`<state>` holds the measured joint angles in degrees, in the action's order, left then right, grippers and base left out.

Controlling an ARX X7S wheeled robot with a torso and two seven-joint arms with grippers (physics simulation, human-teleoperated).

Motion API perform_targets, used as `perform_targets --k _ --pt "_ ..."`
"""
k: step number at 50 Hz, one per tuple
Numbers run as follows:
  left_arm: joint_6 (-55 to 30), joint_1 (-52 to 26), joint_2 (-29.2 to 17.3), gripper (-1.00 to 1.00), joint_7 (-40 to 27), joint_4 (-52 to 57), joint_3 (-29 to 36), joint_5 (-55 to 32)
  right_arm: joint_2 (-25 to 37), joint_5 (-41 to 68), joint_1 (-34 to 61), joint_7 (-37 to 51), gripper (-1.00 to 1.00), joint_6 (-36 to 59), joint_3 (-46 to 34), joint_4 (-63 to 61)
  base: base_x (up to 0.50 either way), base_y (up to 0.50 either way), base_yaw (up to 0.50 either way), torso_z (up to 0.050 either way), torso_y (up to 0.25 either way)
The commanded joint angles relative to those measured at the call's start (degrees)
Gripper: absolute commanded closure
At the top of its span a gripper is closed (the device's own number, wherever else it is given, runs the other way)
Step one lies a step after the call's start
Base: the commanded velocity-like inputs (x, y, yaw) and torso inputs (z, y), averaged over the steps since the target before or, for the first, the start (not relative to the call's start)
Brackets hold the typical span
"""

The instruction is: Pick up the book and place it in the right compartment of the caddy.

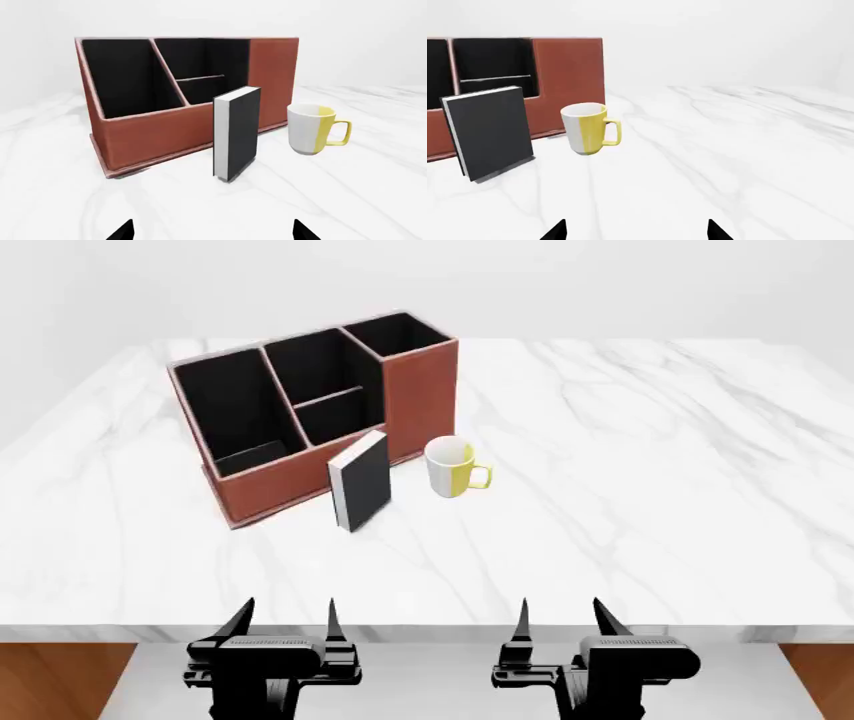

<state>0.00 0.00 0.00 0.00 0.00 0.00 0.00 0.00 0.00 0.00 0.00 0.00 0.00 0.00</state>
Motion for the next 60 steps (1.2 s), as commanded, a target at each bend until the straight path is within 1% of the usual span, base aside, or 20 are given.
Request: perform_targets --k 1,9,17,30,31,32,51,55,57,58,60 --pt "0.4 -0.2 -0.9 -1.0 -1.1 -0.7 0.9 -0.9 0.9 0.7 -0.2 1.2 -1.0 -0.2 -1.2 -0.1 0.0 0.0 0.0 0.0 0.0" --pt "-0.2 -0.1 -2.3 -1.0 -2.9 -0.2 2.7 -2.3 2.3 2.2 -0.3 3.0 -1.0 -0.1 -2.9 -0.5 0.0 0.0 0.0 0.0 0.0" --pt "0.9 -0.6 -3.2 -1.0 -3.9 -1.7 3.7 -3.0 3.1 3.2 -0.4 4.0 -1.0 0.2 -3.9 -1.0 0.0 0.0 0.0 0.0 0.0" --pt "-1.0 -0.9 -4.2 -1.0 -5.3 -1.3 5.1 -3.5 4.0 4.2 -0.4 5.2 -1.0 0.0 -5.1 -0.8 0.0 0.0 0.0 0.0 0.0" --pt "1.4 -0.6 -0.8 -1.0 -2.3 -3.5 2.0 3.8 0.8 -5.2 -0.7 4.0 -1.0 -4.9 -1.7 0.9 0.0 0.0 0.0 0.0 0.0" --pt "-1.1 -0.6 -0.8 -1.0 -1.5 -1.4 1.1 0.1 0.7 0.9 -0.6 1.4 -1.0 0.3 -1.2 -1.0 0.0 0.0 0.0 0.0 0.0" --pt "-1.2 -0.9 -3.3 -1.0 -5.0 -1.1 3.8 -2.1 3.5 3.5 -0.4 4.8 -1.0 0.9 -4.1 -1.6 0.0 0.0 0.0 0.0 0.0" --pt "-1.9 -0.4 -4.1 -1.0 -6.1 4.2 3.8 -1.7 3.9 4.8 -0.8 5.5 -1.0 2.1 -3.7 -6.4 0.0 0.0 0.0 0.0 0.0" --pt "-2.0 -0.4 -4.3 -1.0 -6.3 4.2 4.0 -1.9 4.0 5.0 -0.8 5.7 -1.0 2.1 -3.9 -6.5 0.0 0.0 0.0 0.0 0.0" --pt "-1.5 0.1 -5.0 -1.0 -7.5 9.9 3.7 0.0 4.1 5.6 -1.7 6.4 -1.0 1.4 -3.1 -13.2 0.0 0.0 0.0 0.0 0.0" --pt "-1.9 0.4 -5.4 -1.0 -8.1 12.7 3.6 0.5 4.3 6.3 -2.0 6.5 -1.0 0.2 -2.9 -15.7 0.0 0.0 0.0 0.0 0.0"
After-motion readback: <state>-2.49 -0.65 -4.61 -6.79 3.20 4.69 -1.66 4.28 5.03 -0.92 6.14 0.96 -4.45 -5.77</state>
